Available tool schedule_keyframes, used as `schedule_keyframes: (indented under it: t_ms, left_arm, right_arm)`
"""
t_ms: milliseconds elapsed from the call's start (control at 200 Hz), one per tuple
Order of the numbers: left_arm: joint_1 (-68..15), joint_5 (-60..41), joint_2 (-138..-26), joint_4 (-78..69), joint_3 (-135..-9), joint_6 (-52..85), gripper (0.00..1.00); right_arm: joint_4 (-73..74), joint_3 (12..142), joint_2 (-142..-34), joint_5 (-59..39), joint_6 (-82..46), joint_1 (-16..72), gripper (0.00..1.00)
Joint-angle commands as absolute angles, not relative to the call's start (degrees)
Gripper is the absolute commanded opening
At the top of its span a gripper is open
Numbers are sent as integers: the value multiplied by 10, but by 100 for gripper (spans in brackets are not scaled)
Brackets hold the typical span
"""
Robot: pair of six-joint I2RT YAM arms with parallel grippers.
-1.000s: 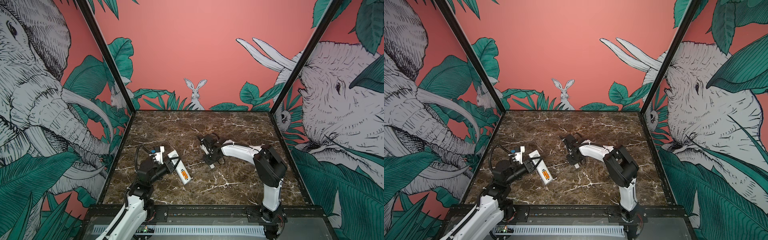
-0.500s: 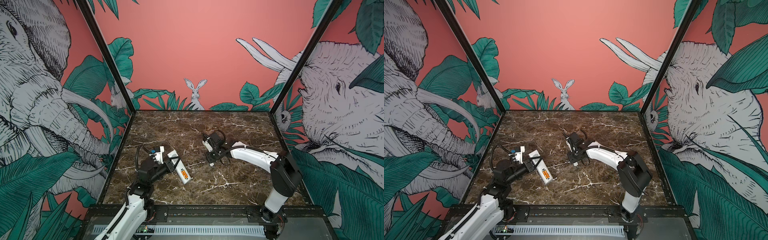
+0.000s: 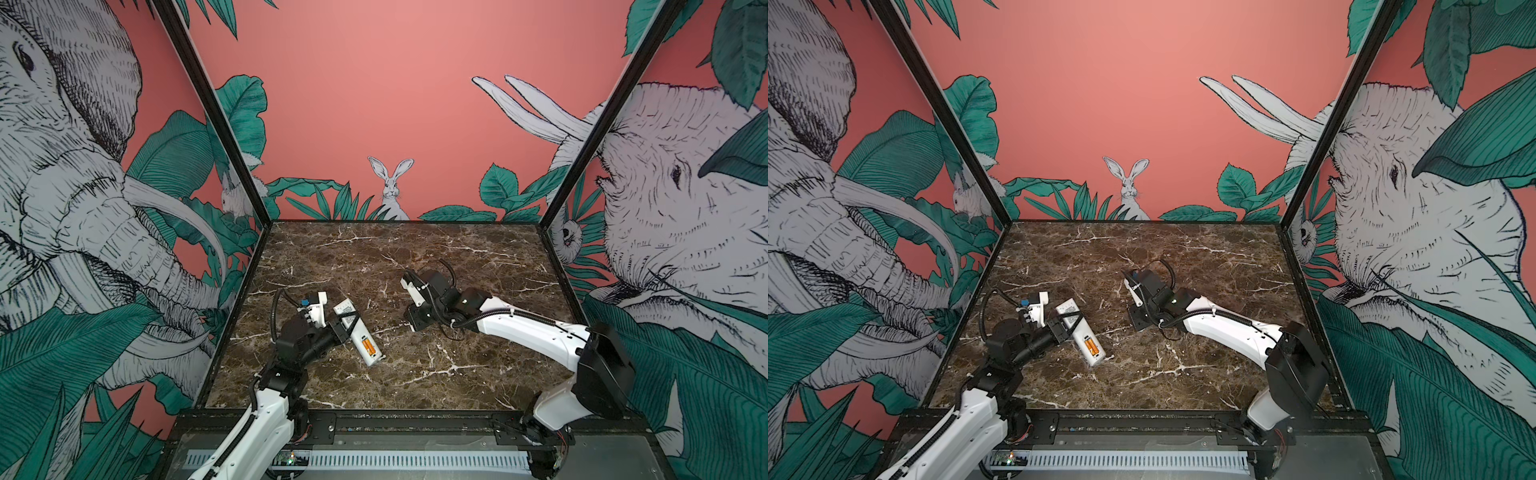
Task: Load the batteries into the remote control
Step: 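Lift the white cover and carry it with the right gripper to the remote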
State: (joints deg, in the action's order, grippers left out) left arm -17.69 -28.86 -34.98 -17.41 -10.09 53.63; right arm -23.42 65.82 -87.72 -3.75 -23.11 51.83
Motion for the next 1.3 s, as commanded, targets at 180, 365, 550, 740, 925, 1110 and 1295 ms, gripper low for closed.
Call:
schedule_keyframes:
  t_ms: [180,365,550,740,925,1110,1295]
  left_arm:
    - [-178,-279,-345,-210,-105,549,0]
    - [-178,-278,-344,-213,-101,552,0]
    - [-178,-277,-340,-217,-95,557,0]
    - [-178,-276,-337,-214,-93,556,0]
    - [-178,-276,-337,-214,-93,557,0]
    - [-178,-275,-336,-214,-92,559,0]
    - [-178,-274,-336,-215,-92,558,0]
  right_arm:
    - [-150,636,-834,-16,-270,573,9]
    - [-66,607,-832,-47,-286,591,8]
    - [-5,592,-835,-63,-286,613,8]
    - [17,592,-841,-61,-279,629,7]
    - [19,592,-847,-54,-277,634,7]
    - [24,595,-854,-45,-277,645,6]
    - [31,596,-858,-37,-277,654,6]
